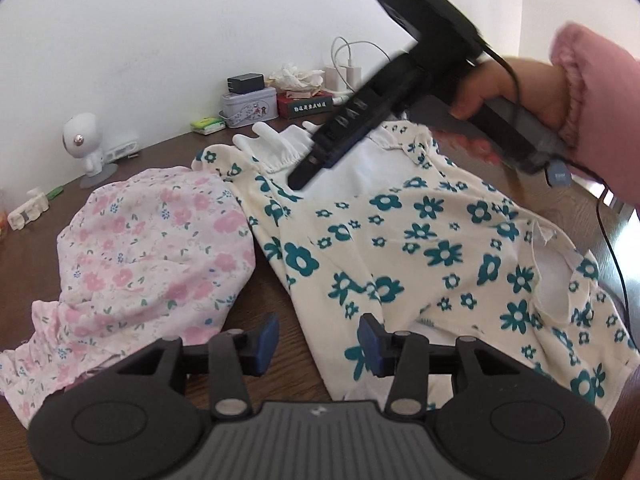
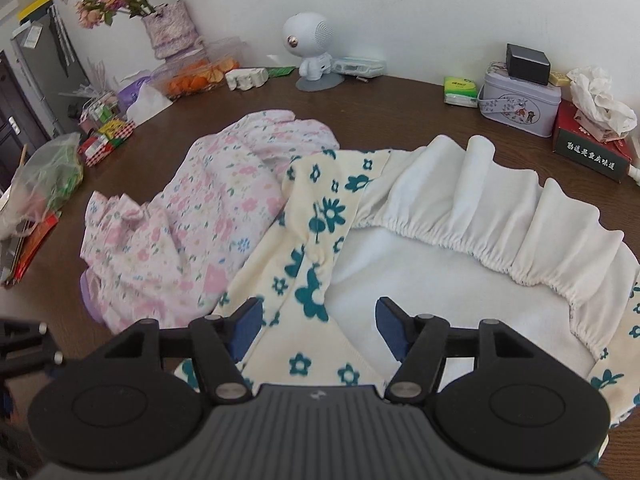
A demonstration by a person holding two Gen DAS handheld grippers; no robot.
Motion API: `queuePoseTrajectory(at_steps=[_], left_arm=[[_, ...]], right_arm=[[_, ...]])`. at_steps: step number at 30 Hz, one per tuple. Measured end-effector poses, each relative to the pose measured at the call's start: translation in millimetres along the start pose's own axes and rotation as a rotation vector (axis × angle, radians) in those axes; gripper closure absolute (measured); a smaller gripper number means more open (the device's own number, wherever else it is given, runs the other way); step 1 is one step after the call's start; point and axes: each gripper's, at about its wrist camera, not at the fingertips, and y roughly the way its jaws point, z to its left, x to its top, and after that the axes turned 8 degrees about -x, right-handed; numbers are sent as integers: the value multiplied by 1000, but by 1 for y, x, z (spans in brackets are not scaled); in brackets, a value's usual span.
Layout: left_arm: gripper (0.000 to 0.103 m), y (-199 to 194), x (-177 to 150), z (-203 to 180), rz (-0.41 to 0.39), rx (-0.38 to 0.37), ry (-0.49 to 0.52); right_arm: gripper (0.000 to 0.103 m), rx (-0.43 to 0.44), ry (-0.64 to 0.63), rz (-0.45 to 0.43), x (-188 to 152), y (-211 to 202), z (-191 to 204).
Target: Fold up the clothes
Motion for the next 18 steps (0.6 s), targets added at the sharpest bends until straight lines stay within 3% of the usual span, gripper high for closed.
queuePoseTrajectory(at_steps=[4, 7, 12, 18], left_arm=[[64, 16, 36, 28, -20, -47, -123], [83, 42, 54, 40, 30, -42, -157], [86, 76, 59, 58, 67, 4, -189], [86, 92, 58, 90, 62, 42, -284]], right_arm=[[39, 0, -87, 18, -43, -19, 7], [38, -12, -127, 21, -76, -30, 10], [34, -48, -146, -13, -110, -45, 7], [27, -68, -155, -27, -121, -51, 8]])
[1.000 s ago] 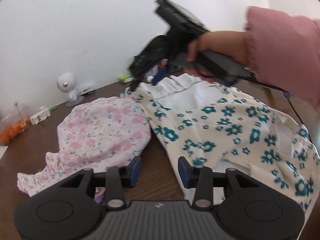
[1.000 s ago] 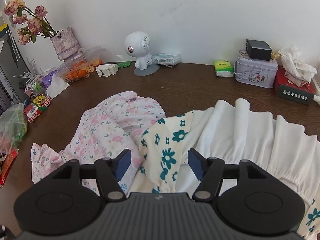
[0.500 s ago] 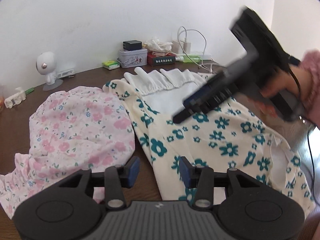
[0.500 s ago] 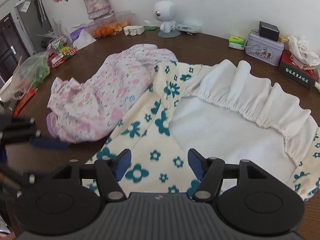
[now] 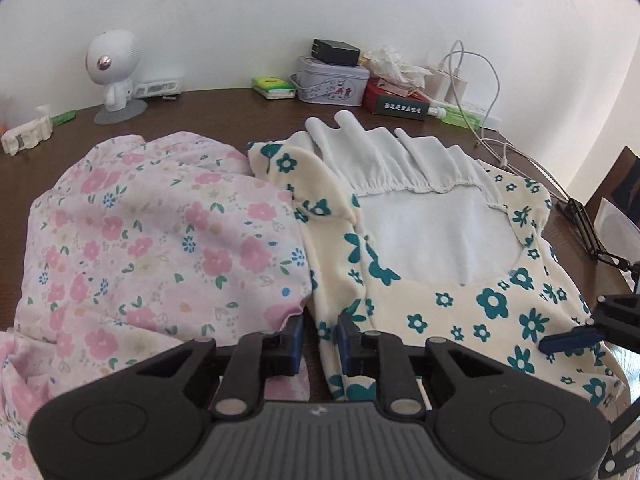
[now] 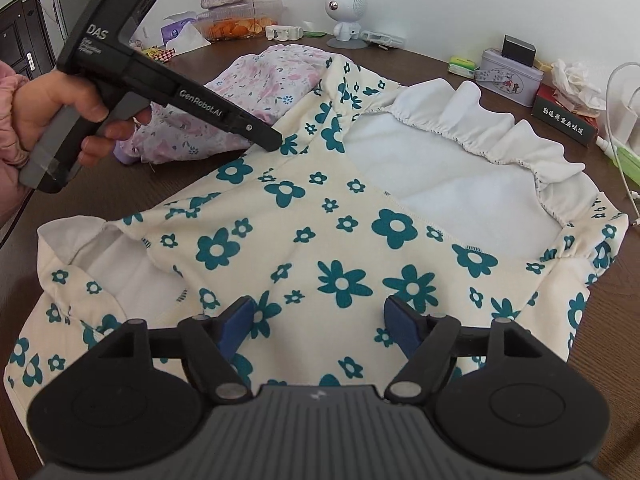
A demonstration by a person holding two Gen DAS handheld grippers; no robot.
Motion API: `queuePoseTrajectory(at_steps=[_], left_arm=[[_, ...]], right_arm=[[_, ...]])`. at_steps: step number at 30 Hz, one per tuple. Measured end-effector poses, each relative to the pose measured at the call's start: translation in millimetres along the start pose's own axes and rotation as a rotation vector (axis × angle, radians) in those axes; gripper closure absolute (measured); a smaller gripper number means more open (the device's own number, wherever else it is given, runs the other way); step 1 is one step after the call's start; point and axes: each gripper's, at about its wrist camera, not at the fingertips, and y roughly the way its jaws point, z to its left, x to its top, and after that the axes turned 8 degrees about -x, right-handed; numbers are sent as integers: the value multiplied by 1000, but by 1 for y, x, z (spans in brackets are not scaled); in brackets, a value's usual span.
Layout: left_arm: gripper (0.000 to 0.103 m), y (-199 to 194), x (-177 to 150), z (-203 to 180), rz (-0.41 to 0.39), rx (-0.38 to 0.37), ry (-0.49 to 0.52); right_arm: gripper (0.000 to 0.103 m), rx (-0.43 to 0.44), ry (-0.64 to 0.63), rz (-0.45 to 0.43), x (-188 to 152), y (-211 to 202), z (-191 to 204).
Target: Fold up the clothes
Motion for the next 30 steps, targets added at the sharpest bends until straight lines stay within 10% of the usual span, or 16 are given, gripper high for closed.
queuePoseTrajectory(at_steps=[11, 14, 19, 23, 25, 27, 30], left_arm=[[81, 14, 19, 6, 8, -47, -72], [99, 21, 21, -2, 20, -26, -45], [99, 20, 18, -3, 6, -26, -37], [100, 16, 19, -1, 1, -32, -37], [101, 15, 18, -1, -2, -31, -27], [101, 15, 18, 0, -5, -35, -27], [101, 15, 18, 4, -5, -37, -27]], right_arm=[[23, 24, 15, -60, -13, -26, 7], [23, 44, -16, -94, -13, -34, 20], [27, 79, -131, -128, 2, -25, 54], [40, 96, -314, -130, 19, -5, 92], [56, 97, -363, -115, 23, 4, 103], [94, 107, -356, -95, 25, 9, 105], [100, 117, -321, -74, 24, 8, 98]])
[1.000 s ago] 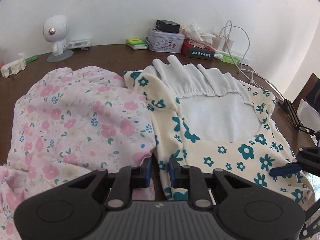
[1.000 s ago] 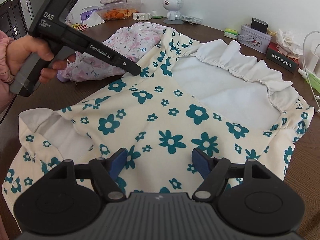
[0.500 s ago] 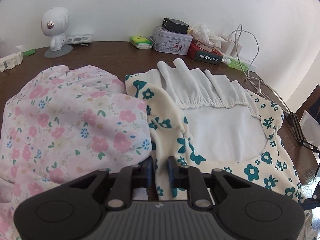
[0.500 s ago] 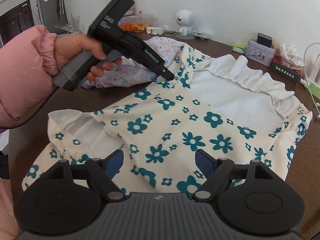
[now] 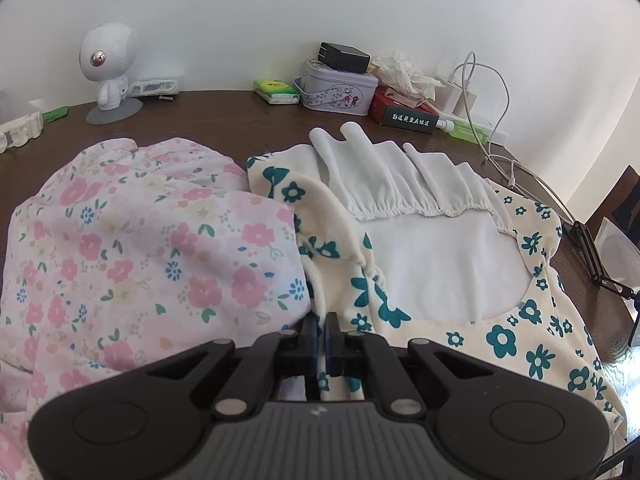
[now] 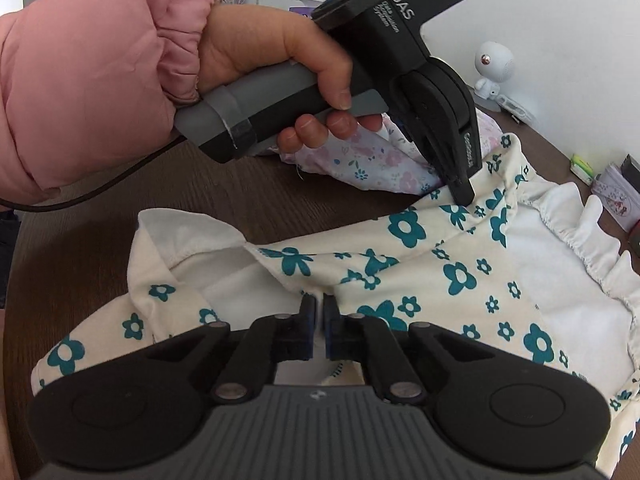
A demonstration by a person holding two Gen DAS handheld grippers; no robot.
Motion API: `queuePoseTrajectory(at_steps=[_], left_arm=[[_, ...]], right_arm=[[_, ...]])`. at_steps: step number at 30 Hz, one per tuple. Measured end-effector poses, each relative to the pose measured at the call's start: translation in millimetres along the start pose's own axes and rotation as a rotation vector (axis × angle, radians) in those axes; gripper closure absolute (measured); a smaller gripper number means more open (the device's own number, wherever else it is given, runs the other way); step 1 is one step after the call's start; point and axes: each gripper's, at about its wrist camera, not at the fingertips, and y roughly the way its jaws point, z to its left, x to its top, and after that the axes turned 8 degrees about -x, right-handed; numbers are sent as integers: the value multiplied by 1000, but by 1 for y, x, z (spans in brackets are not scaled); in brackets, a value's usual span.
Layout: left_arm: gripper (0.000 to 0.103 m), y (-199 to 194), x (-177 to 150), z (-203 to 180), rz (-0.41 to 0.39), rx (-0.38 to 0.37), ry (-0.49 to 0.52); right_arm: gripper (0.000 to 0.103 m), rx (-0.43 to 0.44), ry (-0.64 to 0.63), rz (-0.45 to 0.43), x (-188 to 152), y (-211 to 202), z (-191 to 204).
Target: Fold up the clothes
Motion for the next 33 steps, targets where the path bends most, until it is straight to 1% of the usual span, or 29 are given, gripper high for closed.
queuePoseTrajectory(at_steps=[6, 8, 10, 11, 12, 13, 14, 15, 18, 19, 20, 22, 23, 26, 28, 30, 31, 33], left_arm=[[101, 0, -3, 10, -13, -18, -24], [101, 0, -3, 11, -16, -29, -34], [95, -7, -5, 12, -21, -53, -61], [90, -10, -6, 13, -23, -66, -75], [75, -14, -6, 14, -26, -78, -89], [62, -20, -8, 13, -36, -98, -91], [59, -29, -11, 11, -46, -108, -83], [57, -35, -13, 7, -49, -105, -65], [59, -49, -18, -7, -49, -87, -8], [62, -49, -18, -11, -50, -77, 6], [68, -48, -17, -15, -54, -66, 15], [73, -42, -12, -19, -63, -47, -5], [73, -36, -7, -21, -69, -34, -24], [71, -17, 10, -25, -89, 59, -43], [65, -3, 20, -26, -78, 104, -51], [62, 6, 29, -25, -73, 121, -60], [62, 11, 33, -25, -70, 129, -65], [65, 19, 39, -26, -61, 149, -67]], right_arm=[[101, 36, 42, 9, -13, -13, -7], [101, 29, 41, 3, -14, -15, -6], [99, 32, 67, -14, -14, -18, -7], [92, 36, 86, -26, -15, -21, -9], [73, 34, 106, -43, -16, -27, -11], [62, 25, 118, -60, -18, -34, -12], [51, 12, 122, -79, -20, -42, -13], [51, -4, 121, -94, -23, -51, -13], [50, -50, 163, -109, -39, -72, -22], [50, -71, 186, -104, -45, -76, -26], [50, -94, 213, -97, -51, -78, -31], [50, -128, 280, -87, -62, -80, -40], [50, -132, 301, -86, -66, -79, -42], [50, -134, 331, -89, -74, -75, -45], [50, -117, 325, -91, -72, -70, -42], [50, -95, 286, -95, -64, -65, -36], [50, -89, 256, -93, -58, -61, -32], [48, -76, 181, -76, -45, -51, -24]])
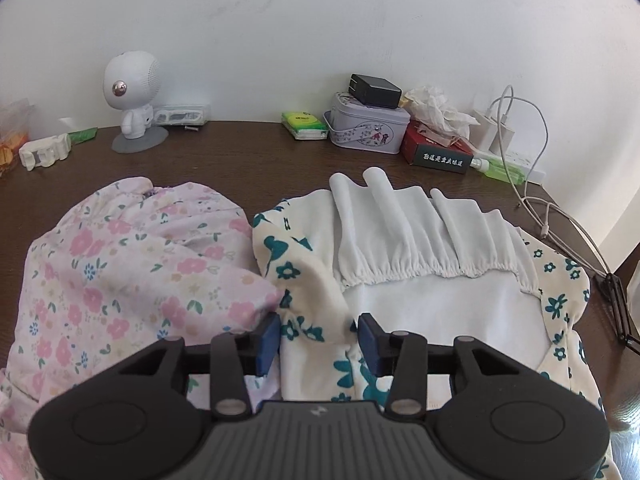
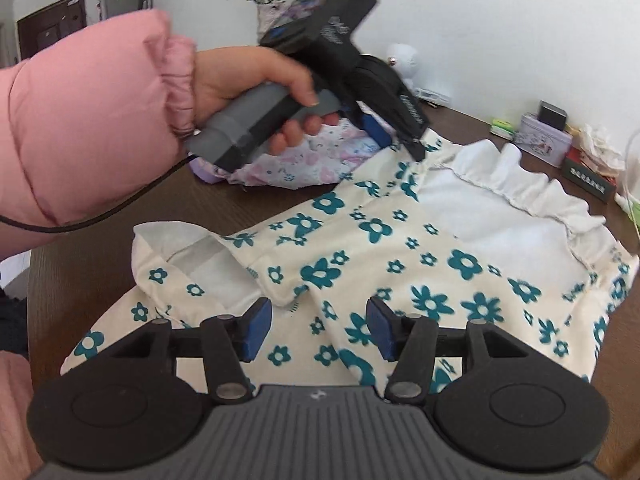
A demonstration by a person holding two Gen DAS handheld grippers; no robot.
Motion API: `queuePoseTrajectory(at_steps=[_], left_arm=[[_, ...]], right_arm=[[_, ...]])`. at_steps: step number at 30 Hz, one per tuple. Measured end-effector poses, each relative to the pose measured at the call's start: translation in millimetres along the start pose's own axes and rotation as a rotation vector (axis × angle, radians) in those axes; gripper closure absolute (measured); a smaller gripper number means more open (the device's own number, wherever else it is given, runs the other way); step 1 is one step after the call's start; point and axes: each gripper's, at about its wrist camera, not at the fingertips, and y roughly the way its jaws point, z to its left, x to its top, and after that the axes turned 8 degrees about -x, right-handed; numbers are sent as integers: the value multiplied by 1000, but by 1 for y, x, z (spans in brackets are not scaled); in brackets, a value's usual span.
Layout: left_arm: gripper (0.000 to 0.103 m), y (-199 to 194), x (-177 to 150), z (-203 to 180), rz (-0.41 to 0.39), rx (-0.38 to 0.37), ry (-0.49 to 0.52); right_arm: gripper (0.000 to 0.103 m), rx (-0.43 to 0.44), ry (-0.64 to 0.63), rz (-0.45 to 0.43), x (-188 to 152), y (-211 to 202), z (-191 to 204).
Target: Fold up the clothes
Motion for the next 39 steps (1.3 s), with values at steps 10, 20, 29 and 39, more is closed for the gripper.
queuePoseTrajectory(at_steps=[10, 20, 29, 39], left_arm=[[98, 0, 0, 12, -3, 8, 43], [44, -41, -5, -1, -35, -61, 42], [33, -84, -8, -121, 9, -166, 331], [34, -4, -16, -225, 146, -145, 450]], right_arm=[[85, 55, -25, 57, 2, 29, 6], [33, -51, 150, -127, -25, -69, -29], [41, -219, 306, -22, -100, -114, -62], [71, -317, 220, 10, -109, -86, -56]])
